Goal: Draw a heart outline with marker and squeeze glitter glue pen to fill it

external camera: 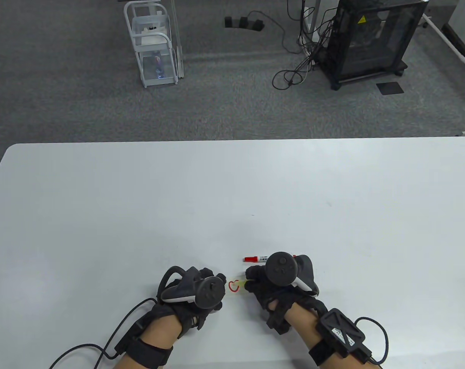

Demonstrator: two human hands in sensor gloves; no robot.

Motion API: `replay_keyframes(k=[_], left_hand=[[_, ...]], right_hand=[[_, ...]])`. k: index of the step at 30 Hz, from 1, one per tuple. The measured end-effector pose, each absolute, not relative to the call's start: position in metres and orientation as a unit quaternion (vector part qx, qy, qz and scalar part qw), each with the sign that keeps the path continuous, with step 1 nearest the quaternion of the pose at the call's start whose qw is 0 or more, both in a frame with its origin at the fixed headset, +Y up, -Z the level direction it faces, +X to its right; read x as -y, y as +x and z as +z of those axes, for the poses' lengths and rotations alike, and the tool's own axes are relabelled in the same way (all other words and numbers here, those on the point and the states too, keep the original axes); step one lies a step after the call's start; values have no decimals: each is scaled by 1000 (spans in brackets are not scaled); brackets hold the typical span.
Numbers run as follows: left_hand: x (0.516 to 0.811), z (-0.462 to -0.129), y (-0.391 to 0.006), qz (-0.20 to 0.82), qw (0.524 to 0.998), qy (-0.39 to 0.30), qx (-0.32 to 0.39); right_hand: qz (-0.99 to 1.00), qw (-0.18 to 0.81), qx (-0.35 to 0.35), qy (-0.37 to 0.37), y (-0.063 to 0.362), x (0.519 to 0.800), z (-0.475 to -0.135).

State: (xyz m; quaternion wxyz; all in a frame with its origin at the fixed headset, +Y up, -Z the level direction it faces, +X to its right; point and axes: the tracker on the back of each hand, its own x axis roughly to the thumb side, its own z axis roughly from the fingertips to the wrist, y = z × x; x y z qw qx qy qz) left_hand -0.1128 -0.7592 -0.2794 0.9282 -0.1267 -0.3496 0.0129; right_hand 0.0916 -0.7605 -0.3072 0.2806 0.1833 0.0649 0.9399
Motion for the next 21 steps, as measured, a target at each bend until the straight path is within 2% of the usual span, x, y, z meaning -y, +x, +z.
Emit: replay_keyframes(k=[21], left_hand=[[759,-280,-112,15,928,-125,352]], right_hand=[[947,260,-55,181,89,760,-307]])
